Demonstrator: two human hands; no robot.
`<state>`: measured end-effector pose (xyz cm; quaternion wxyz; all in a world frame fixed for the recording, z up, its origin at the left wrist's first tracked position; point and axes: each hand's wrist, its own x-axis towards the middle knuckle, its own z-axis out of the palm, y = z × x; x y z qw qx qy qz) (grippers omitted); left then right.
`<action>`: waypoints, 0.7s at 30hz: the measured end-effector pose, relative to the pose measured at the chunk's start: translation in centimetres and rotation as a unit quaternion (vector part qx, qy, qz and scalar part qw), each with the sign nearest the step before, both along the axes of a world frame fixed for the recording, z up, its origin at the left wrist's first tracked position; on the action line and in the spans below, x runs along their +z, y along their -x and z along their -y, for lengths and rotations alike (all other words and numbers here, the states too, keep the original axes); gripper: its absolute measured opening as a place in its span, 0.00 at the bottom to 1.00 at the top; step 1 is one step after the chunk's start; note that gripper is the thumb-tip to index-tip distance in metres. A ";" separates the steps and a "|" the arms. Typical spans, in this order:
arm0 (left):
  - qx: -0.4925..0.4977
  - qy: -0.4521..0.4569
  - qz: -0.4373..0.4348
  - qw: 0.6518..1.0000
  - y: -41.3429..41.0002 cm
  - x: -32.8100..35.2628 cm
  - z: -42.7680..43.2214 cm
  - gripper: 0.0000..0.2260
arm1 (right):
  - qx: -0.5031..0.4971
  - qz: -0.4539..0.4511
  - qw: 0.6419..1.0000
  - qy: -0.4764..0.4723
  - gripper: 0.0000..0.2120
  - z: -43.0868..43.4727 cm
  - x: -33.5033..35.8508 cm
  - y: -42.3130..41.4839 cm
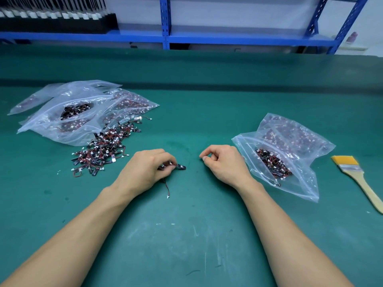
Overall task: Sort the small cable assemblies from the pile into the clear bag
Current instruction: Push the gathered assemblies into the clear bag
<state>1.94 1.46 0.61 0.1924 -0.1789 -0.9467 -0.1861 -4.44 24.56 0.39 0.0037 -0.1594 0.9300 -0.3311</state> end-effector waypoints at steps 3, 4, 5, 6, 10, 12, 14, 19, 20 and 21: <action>0.027 -0.110 0.004 0.994 0.5 0.9 -0.9 0.05 | -0.003 0.002 1.000 -0.009 0.09 0.0 0.0 -0.1; 0.028 -0.141 0.001 0.990 0.6 1.4 -1.5 0.05 | -0.003 0.001 1.000 -0.014 0.09 0.1 0.1 -0.1; 0.021 -0.167 0.001 0.986 0.8 2.1 -2.4 0.05 | -0.005 -0.002 1.000 -0.018 0.10 0.2 0.2 0.0; 0.007 -0.190 0.006 0.982 0.9 2.9 -3.5 0.05 | -0.008 -0.005 1.000 -0.021 0.11 0.2 0.2 0.0; -0.073 -0.212 0.037 0.974 1.7 6.2 -8.7 0.04 | -0.026 -0.035 0.998 -0.041 0.05 0.4 -0.1 -0.2; -0.102 -0.170 0.072 0.977 2.4 7.4 -11.4 0.03 | -0.008 -0.039 0.999 0.001 0.08 0.3 -0.1 -0.3; -0.118 -0.091 0.114 0.982 3.3 7.9 -13.9 0.04 | 0.046 -0.015 0.995 -0.082 0.15 -0.3 -0.7 -0.3; -0.128 -0.015 0.134 0.983 5.4 7.9 -18.8 0.04 | 0.080 0.072 0.986 -0.130 0.23 -1.1 -2.0 0.6; -0.127 -0.034 0.125 0.983 5.8 7.9 -19.2 0.06 | 0.091 0.065 0.986 -0.122 0.25 -1.0 -1.8 0.6; -0.128 -0.055 0.120 0.983 6.1 7.9 -19.4 0.08 | 0.104 0.056 0.985 -0.124 0.26 -1.0 -1.8 0.7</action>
